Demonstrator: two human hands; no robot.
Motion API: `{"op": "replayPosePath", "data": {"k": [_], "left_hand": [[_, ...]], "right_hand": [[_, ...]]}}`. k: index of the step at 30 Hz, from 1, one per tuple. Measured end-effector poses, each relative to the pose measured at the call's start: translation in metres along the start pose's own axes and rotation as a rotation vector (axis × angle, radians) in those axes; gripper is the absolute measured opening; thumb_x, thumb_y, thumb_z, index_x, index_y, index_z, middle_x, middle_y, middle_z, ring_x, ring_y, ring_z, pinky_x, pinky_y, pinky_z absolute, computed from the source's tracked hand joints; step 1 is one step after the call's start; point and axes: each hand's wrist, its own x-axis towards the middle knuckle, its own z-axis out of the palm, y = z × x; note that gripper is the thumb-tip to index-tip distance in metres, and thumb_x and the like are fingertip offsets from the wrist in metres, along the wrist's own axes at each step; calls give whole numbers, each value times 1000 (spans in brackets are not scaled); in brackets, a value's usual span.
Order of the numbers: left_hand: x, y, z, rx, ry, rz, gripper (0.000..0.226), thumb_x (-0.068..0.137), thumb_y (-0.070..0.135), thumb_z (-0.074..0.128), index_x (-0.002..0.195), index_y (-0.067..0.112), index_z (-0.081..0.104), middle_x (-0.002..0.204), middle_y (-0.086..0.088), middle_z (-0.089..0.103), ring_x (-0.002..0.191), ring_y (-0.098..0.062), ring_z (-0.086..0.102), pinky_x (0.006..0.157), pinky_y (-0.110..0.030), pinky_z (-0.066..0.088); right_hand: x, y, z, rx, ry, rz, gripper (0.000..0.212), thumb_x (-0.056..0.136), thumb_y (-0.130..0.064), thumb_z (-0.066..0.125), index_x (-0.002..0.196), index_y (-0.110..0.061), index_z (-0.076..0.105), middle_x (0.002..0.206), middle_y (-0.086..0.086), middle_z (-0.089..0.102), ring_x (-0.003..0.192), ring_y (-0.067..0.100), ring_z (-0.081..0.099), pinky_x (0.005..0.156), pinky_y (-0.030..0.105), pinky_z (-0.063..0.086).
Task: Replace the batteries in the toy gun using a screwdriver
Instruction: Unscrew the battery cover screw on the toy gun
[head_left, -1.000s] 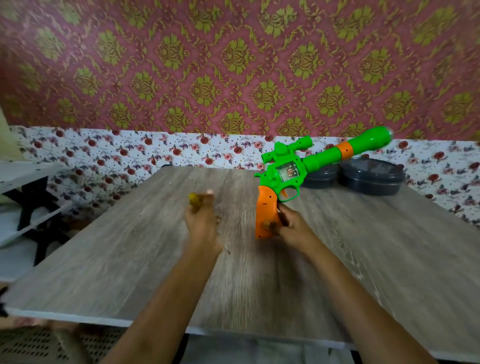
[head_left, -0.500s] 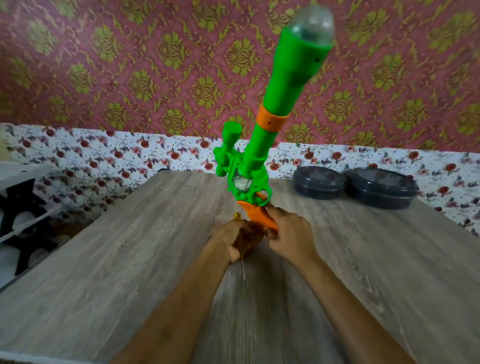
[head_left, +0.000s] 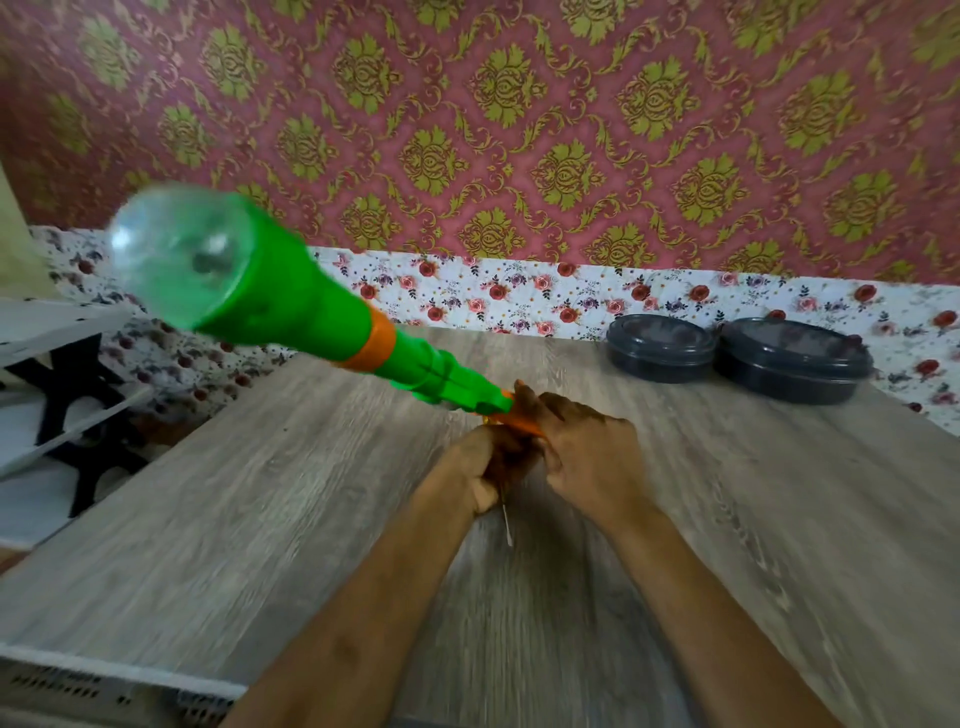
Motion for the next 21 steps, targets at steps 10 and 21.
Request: {"op": "replayPosePath", "data": {"k": [10,21], "left_hand": [[-6,0,1,2,-20,5,30,90,-14,29,80,-5,56,56,-14,65,44,-18,65,50,-26,56],[-6,0,1,37,-24,30,33,89,-14,26,81,-3,57,54,-11,66,71,-22,58,52,-25,56]], "right_hand": [[-4,3,-1,0,92,57,71,49,-22,84,117,-20,65,85,-5,71,55,13,64,39,16,39],[-6,6,4,49,62,31,65,54,-22,84,117,-19,64,82,-3,71,52,15,63,38,21,40]]}}
